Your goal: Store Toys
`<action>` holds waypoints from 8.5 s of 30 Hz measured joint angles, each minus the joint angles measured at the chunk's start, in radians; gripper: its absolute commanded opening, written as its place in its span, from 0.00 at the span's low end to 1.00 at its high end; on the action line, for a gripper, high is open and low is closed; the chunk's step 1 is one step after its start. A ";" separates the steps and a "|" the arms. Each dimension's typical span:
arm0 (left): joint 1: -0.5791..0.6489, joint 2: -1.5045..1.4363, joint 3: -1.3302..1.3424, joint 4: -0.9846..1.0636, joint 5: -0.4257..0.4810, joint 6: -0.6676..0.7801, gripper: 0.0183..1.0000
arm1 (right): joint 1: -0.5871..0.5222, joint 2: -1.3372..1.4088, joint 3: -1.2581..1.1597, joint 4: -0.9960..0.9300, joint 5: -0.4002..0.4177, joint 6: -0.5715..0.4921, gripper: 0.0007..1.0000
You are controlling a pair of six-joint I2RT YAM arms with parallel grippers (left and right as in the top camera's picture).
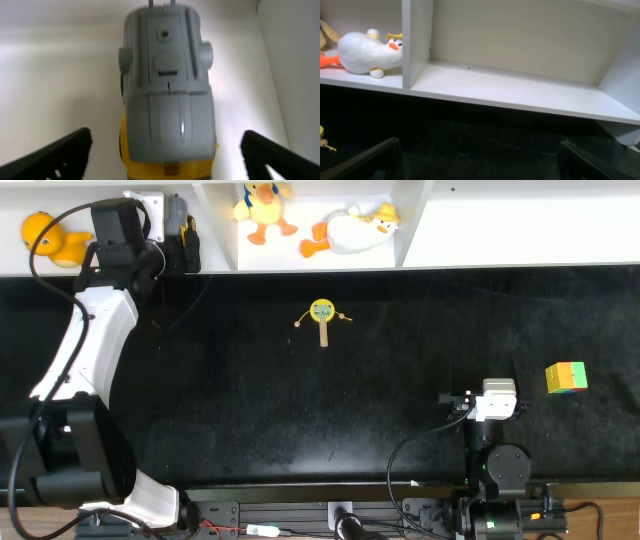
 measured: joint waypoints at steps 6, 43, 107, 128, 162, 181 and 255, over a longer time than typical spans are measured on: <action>0.000 -0.035 -0.010 -0.111 -0.046 0.002 1.00 | 0.000 0.000 0.000 0.000 0.000 0.000 1.00; -0.004 -1.740 -1.304 0.245 -0.095 -0.013 1.00 | 0.000 0.000 0.000 0.000 0.000 0.000 1.00; -0.004 -1.740 -1.304 0.245 -0.088 -0.013 1.00 | 0.706 1.950 1.296 -0.678 0.209 0.999 0.81; -0.004 -1.740 -1.304 0.245 -0.088 -0.013 1.00 | 0.679 1.855 1.235 -0.681 0.219 0.963 0.05; -0.004 -1.740 -1.304 0.245 -0.088 -0.013 1.00 | 0.193 1.680 1.324 -0.597 0.360 0.220 0.13; -0.004 -1.740 -1.304 0.245 -0.088 -0.013 1.00 | 0.151 1.744 1.366 -0.566 0.269 0.206 0.46; -0.004 -1.740 -1.304 0.245 -0.088 -0.013 1.00 | -0.780 1.498 0.777 -0.440 -0.213 -0.523 0.80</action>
